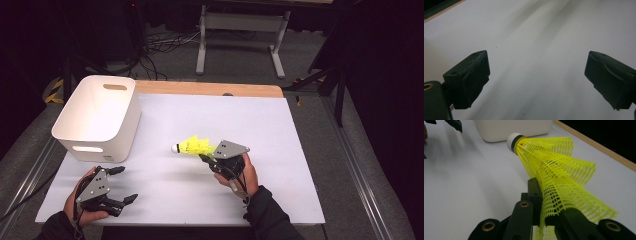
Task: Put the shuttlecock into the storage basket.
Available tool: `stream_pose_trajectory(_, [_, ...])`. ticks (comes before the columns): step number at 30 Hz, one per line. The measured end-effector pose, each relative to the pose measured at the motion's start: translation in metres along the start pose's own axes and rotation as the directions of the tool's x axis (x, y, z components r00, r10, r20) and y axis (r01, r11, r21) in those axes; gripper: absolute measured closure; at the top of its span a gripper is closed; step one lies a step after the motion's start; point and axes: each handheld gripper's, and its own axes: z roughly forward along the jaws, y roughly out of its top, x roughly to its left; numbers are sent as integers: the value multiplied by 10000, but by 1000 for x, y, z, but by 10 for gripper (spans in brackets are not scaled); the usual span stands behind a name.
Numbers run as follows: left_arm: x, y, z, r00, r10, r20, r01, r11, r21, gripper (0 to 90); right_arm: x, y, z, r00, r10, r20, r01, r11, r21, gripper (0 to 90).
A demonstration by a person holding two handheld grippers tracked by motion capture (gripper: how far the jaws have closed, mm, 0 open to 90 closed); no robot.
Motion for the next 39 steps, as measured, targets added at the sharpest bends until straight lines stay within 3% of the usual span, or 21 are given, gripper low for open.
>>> stream_pose_trajectory(5, [0, 3, 2, 10000, 39, -4, -39, 10000, -40, 67, 2, -5, -3, 9999, -117, -12, 117, 9998, 143, 876])
stream_pose_trajectory(14, [-2, 15, 14, 9993, 99, 363, -95, 9999, -98, 65, 7, -10, -8, 9995, -190, -253, 195, 9996, 216, 876])
stream_pose_trajectory(29, [-3, 49, 49, 9941, 435, 989, -400, 9985, -366, 73, 11, -12, -4, 9982, -454, -399, 474, 9976, 512, 875])
stream_pose_trajectory(34, [-4, 57, 58, 9927, 418, 1128, -386, 9988, -304, 83, 12, -13, -1, 9974, -548, -475, 577, 9964, 616, 875])
stream_pose_trajectory(39, [-6, 65, 73, 9896, 576, 1320, -592, 9982, 76, 110, 15, -12, 0, 9950, -794, -602, 841, 9932, 804, 875])
